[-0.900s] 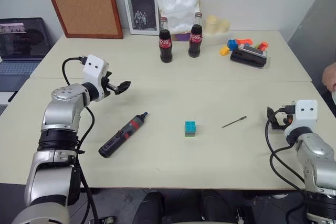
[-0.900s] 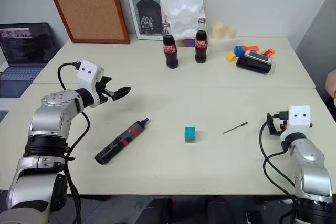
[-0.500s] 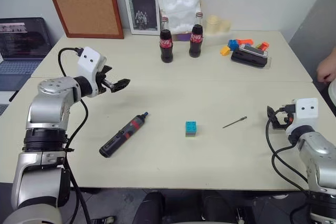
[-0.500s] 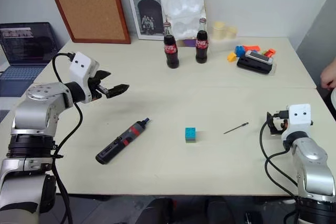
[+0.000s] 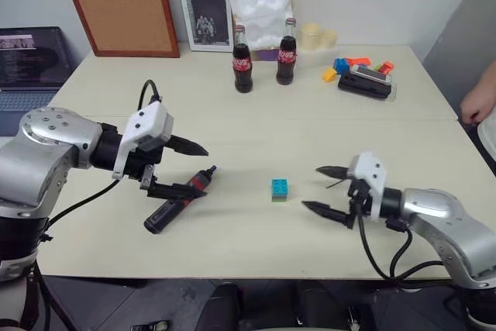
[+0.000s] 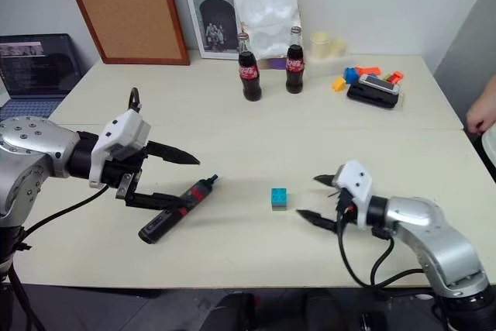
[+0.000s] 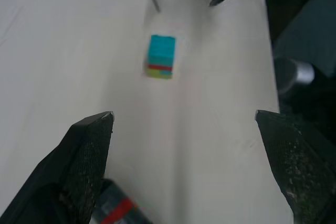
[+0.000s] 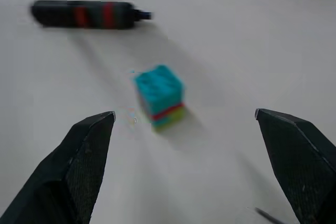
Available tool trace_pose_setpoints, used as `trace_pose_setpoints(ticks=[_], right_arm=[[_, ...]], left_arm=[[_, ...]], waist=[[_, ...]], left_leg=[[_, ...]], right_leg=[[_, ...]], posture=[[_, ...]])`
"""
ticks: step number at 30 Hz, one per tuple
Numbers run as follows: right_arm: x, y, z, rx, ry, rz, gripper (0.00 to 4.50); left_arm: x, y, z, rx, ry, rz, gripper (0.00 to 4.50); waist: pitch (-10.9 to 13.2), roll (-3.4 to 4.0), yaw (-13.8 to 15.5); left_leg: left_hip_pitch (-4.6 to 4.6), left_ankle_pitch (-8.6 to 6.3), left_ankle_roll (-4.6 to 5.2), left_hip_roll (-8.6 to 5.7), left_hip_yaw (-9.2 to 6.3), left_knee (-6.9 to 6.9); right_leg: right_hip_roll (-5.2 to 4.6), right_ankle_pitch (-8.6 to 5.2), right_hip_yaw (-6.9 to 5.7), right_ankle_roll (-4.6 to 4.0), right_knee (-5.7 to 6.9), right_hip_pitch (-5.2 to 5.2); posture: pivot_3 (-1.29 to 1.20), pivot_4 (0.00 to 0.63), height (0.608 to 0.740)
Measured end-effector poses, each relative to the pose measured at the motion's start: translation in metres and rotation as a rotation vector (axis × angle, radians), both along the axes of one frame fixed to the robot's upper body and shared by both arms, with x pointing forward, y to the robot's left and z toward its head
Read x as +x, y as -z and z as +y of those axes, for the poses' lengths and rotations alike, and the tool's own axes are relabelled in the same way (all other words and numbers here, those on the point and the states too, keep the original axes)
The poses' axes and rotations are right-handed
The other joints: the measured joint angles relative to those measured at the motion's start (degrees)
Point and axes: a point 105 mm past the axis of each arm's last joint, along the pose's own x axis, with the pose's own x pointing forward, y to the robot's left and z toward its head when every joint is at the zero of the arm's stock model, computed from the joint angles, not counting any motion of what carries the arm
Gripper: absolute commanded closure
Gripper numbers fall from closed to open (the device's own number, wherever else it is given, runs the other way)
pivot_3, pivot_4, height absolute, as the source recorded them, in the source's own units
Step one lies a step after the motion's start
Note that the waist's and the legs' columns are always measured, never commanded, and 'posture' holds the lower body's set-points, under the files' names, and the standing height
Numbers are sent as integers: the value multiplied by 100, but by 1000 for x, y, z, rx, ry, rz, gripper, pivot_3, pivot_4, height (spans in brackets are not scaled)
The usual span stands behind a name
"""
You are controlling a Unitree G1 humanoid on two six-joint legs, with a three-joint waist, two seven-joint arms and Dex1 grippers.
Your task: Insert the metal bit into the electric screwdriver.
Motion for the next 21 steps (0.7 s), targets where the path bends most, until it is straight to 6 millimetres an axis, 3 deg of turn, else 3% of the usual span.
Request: trace_pose_setpoints(ticks=[5,9,19,21], right_arm=[[18,14,15,-23,-30,-19,0],[27,33,14,-59,-34,-10,0],[40,41,30,-53,-84,-39,0],[44,43,32,-57,-83,-46,362]], left_arm=[[-3,8,-1,2,1,1,13],[-8,8,-7,-16,9,-15,13],[-13,9,-11,-36,7,-20,13],[-13,9,-11,-37,3,-21,0]], waist=[[1,-1,21],[1,-1,32],[2,0,21],[2,0,21]], left_leg=[[-1,0,0,2,0,-2],[-5,-1,-1,2,-1,-5],[3,0,-1,13,-1,-1],[3,0,-1,13,-1,-1]], right_leg=[[1,2,-2,0,0,-3],[2,2,-4,-2,-3,-5],[14,3,-3,-4,9,-4],[15,3,-2,-4,8,-5]], posture=[[0,150,740],[0,150,740],[0,150,740],[0,150,740]])
